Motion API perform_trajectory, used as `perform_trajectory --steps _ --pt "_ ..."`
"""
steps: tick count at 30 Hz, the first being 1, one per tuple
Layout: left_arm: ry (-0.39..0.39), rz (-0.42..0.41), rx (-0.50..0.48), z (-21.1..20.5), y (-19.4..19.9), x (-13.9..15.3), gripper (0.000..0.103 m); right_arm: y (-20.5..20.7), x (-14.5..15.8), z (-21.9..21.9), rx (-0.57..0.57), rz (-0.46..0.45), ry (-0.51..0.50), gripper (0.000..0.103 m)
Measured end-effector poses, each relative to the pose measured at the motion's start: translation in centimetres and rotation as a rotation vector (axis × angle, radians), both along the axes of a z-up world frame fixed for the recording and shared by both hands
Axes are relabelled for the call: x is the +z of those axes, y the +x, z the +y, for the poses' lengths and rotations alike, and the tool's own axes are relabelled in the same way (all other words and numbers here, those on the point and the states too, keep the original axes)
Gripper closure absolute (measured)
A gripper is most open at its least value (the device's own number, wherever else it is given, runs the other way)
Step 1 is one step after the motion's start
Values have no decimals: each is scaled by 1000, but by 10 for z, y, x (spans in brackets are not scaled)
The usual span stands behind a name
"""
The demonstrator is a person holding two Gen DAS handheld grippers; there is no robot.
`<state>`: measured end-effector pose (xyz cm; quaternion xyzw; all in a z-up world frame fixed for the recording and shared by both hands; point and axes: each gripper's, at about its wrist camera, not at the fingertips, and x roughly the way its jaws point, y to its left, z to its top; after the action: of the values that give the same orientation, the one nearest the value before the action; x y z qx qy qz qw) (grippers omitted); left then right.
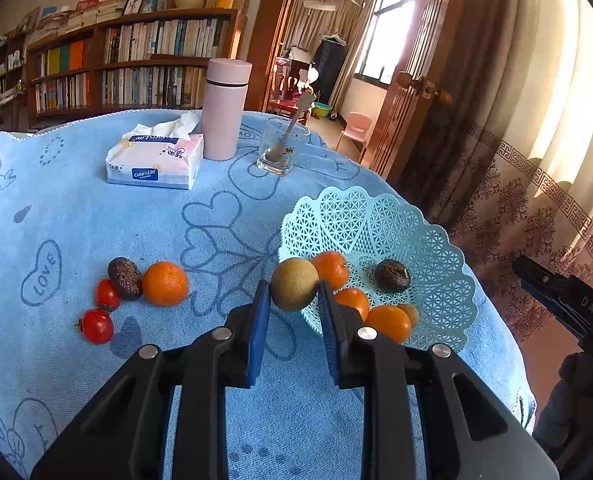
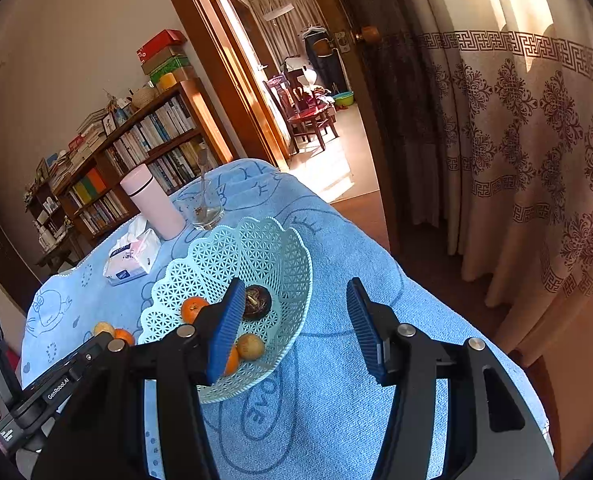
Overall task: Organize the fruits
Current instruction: 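Carry the kiwi into the teal basket and open the left tool, then reach the left tool to the pile and grasp a red cherry tomato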
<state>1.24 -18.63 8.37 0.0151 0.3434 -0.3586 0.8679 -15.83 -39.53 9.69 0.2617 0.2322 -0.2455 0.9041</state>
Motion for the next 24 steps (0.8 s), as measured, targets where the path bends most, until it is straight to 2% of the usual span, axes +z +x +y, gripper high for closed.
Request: perform_trajectory --steps 4,5,6,7,12,19,24 --pt "-18 -11 -34 -21 -2 1 75 -9 -4 -8 -13 -3 15 49" --pt "-22 -7 -47 -25 -1 0 61 -10 -6 -10 -14 -2 19 49" --pt "-25 1 -54 -28 0 -1 41 -12 -7 -11 -15 -2 22 49" --pt "-32 5 -51 -27 1 -2 36 -13 -7 -12 -16 -1 22 49" --pt "-35 25 13 -12 11 -6 35 -20 -8 -16 -32 -3 24 49" --pt "-32 1 150 40 26 -2 32 -10 -10 -5 2 10 22 48" --pt "-47 37 285 87 41 -8 29 0 -9 10 35 20 9 47"
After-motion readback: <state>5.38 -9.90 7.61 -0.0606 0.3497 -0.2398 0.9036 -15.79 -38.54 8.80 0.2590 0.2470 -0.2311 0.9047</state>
